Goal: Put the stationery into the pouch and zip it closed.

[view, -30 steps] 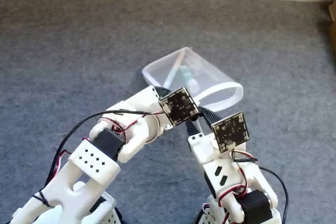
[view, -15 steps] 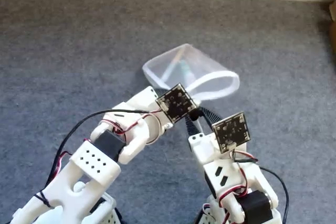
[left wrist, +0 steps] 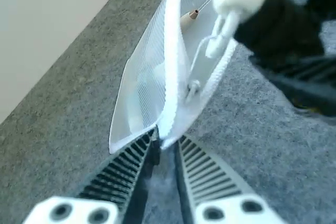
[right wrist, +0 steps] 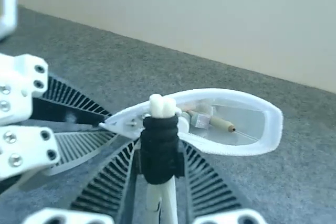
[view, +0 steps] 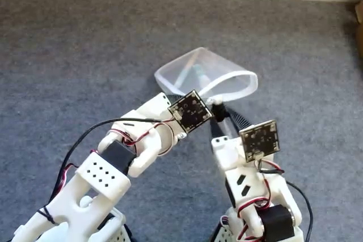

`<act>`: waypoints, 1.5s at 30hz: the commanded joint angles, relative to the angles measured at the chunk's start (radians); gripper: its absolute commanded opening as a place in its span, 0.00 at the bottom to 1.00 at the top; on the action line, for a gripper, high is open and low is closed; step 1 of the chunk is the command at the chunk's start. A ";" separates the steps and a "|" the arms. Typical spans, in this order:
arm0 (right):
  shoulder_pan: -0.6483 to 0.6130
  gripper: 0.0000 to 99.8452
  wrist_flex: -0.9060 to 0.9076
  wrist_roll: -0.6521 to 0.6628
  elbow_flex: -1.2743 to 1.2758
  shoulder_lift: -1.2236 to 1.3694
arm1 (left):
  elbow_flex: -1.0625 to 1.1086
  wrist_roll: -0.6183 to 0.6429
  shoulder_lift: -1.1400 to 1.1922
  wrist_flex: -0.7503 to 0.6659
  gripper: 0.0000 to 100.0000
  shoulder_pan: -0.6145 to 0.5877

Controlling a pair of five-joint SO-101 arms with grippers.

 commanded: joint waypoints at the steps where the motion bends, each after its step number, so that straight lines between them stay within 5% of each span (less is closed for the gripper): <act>1: 0.074 0.01 -0.065 0.003 -0.056 -0.008 | -0.007 0.018 -0.021 0.020 0.01 0.002; 13: 0.166 0.01 -0.177 0.009 0.010 -0.004 | -0.008 0.017 -0.027 0.017 0.00 -0.059; 22: 0.260 0.01 -0.349 0.009 0.113 -0.004 | 0.064 0.014 -0.291 0.081 0.00 -0.059; 45: 0.332 0.01 -0.354 0.011 0.114 -0.002 | 0.079 -0.043 -0.481 0.209 0.00 -0.214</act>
